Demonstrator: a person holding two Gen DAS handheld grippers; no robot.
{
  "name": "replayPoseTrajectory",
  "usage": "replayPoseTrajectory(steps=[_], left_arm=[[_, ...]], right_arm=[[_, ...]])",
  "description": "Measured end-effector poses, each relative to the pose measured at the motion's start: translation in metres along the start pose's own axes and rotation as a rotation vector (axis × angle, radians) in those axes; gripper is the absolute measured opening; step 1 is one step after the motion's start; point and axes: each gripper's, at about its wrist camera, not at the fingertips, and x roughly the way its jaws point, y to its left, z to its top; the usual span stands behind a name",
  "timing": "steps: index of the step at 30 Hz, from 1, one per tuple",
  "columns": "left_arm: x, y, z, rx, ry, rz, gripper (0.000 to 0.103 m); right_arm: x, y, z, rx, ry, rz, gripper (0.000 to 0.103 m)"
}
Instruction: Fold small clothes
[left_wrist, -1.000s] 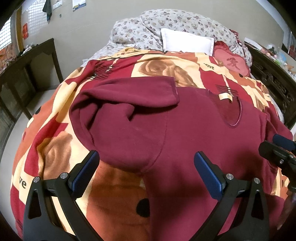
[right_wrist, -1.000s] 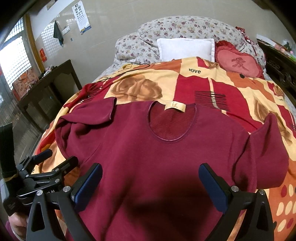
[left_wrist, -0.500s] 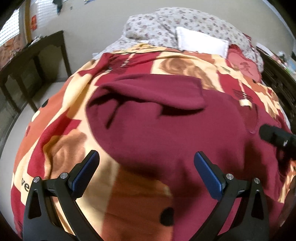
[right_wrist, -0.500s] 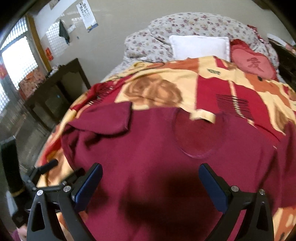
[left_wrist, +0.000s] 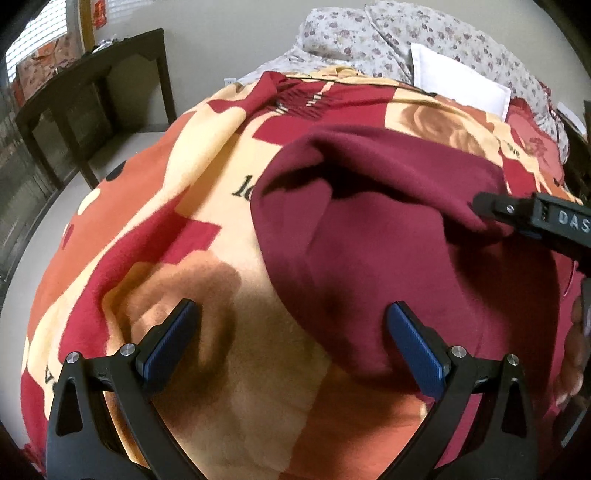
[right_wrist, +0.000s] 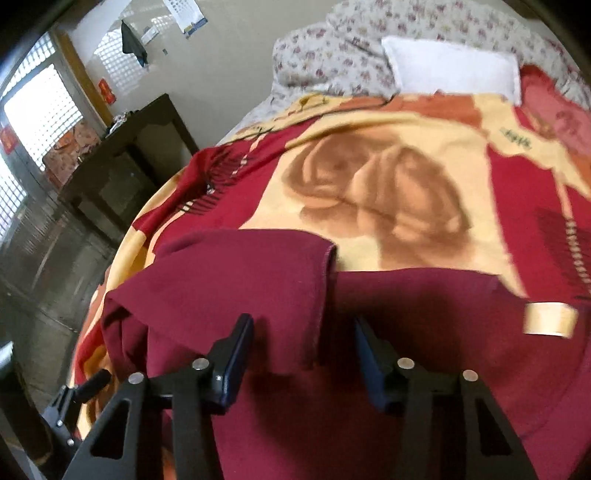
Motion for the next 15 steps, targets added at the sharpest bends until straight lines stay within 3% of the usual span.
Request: replayPoseTrajectory(steps=[2, 3, 4, 7, 11, 13, 15], left_arm=[[0.003, -0.001, 0.0, 0.002, 0.006, 0.003, 0.103], [0.004, -0.001, -0.001, 0.002, 0.006, 0.006, 0.103], [0.005, -0.002, -0.001, 0.004, 0.005, 0.011, 0.103], [0.004, -0.002, -0.003, 0.01, 0.006, 0.025, 0.103], [-0.011, 0.003, -0.009, 0.008, -0.022, 0.033, 0.102], [-0.03, 0.008, -0.015, 0.011, -0.065, 0.007, 0.102], [-0.049, 0.01, -0.022, 0.022, -0.102, -0.033, 0.102]], right_arm=[[-0.001, 0.006, -0.001, -0.025, -0.026, 0.006, 0.046], [-0.002, 0.009, 0.0, -0.044, -0.038, 0.013, 0.023], [-0.004, 0.01, 0.0, -0.052, -0.049, 0.007, 0.008], [-0.028, 0.01, 0.001, -0.033, -0.126, 0.057, 0.006], [-0.102, 0.02, -0.001, -0.071, -0.25, 0.151, 0.006], [-0.143, 0.017, -0.006, -0.096, -0.308, 0.162, 0.006], [-0.18, 0.005, -0.013, -0.107, -0.356, 0.118, 0.006]])
